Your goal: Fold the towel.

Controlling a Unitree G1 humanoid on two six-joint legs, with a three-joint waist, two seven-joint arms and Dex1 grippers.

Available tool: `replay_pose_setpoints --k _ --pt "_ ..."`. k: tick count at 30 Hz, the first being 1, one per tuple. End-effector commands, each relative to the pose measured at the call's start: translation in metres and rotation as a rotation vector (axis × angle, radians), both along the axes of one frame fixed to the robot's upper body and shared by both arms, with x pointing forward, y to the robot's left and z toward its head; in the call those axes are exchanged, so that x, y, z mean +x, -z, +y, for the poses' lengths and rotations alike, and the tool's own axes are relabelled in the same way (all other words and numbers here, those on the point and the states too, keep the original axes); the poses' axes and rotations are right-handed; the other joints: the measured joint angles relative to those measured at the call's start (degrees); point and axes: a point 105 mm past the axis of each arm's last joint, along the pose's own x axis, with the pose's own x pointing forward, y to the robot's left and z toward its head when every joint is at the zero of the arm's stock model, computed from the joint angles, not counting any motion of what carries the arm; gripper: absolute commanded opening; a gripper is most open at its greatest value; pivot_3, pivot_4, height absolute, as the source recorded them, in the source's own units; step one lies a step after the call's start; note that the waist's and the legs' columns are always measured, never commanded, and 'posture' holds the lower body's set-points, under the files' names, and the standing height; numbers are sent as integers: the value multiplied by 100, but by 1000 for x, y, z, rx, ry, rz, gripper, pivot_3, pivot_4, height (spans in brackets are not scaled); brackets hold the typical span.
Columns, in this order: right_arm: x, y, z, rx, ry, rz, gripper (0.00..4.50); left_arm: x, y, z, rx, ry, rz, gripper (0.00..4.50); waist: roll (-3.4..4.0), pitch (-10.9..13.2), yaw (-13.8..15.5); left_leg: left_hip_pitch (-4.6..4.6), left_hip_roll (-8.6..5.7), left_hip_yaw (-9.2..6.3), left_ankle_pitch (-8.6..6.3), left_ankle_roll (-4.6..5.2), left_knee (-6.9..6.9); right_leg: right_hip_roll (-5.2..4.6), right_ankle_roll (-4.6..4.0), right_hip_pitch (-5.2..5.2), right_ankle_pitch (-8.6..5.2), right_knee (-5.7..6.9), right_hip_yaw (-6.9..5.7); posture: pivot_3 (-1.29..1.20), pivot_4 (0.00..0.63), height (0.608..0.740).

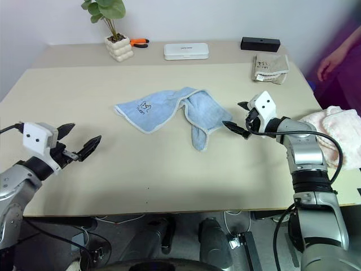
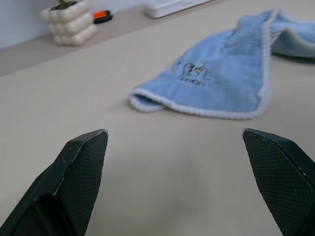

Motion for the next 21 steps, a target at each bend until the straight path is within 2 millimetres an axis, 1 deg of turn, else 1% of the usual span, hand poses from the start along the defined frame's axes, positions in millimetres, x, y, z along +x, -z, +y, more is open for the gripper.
replay_pose_setpoints --k 1,2,5,6,9,11,13,15,16,19,21 --pt "0 -14 19 64 -44 -37 4500 -3 5 -54 132 251 39 4466 0 0 5 0 0 0 0 0 1 0 0 2 0 -1 0 0 150 736" --pt "-2 -13 23 71 -50 -29 4500 -3 9 -59 174 280 50 4466 0 0 16 0 0 0 0 0 0 -1 -1 3 0 -3 0 0 150 736" --pt "-8 -7 33 90 -49 -30 4500 14 17 -61 236 250 37 4466 3 2 12 -2 -1 0 -2 3 -3 0 0 2 1 -7 0 0 150 736" --pt "-9 -6 36 92 -43 -33 4500 17 19 -61 250 248 36 4466 3 2 13 -2 0 -1 -2 3 -4 1 0 0 1 -7 0 0 150 736" --pt "-18 -9 46 117 -58 -35 4500 33 24 -70 310 271 21 4466 5 3 5 -2 1 0 -1 2 -10 1 0 -5 1 -5 1 0 150 736" --pt "-20 -7 49 120 -54 -35 4500 47 26 -72 341 262 7 4466 4 3 -1 -2 1 0 0 1 -6 2 1 -4 2 -3 0 0 150 736" --pt "-22 -7 53 124 -49 -36 4500 58 29 -70 338 241 11 4466 4 3 3 -2 0 0 -1 2 -4 2 0 -2 3 -5 0 0 150 736" --pt "-21 -9 56 133 -44 -43 4500 71 31 -76 299 246 23 4466 5 2 4 -2 0 0 -1 2 -4 3 1 -2 3 -6 -1 0 150 736" --pt "-20 -11 57 138 -42 -50 4500 77 33 -82 273 259 32 4466 4 2 6 -2 0 -1 0 2 -5 3 1 -3 3 -5 -1 0 150 736" --pt "-18 -14 59 146 -37 -63 4500 86 41 -88 250 286 64 4466 3 2 -1 -4 0 -2 1 2 -1 4 2 -3 4 -4 -4 0 150 736" --pt "-17 -15 60 150 -33 -70 4500 88 46 -89 238 301 87 4466 3 2 -16 -4 0 -1 1 2 -1 4 3 -4 5 -5 -2 0 150 736"
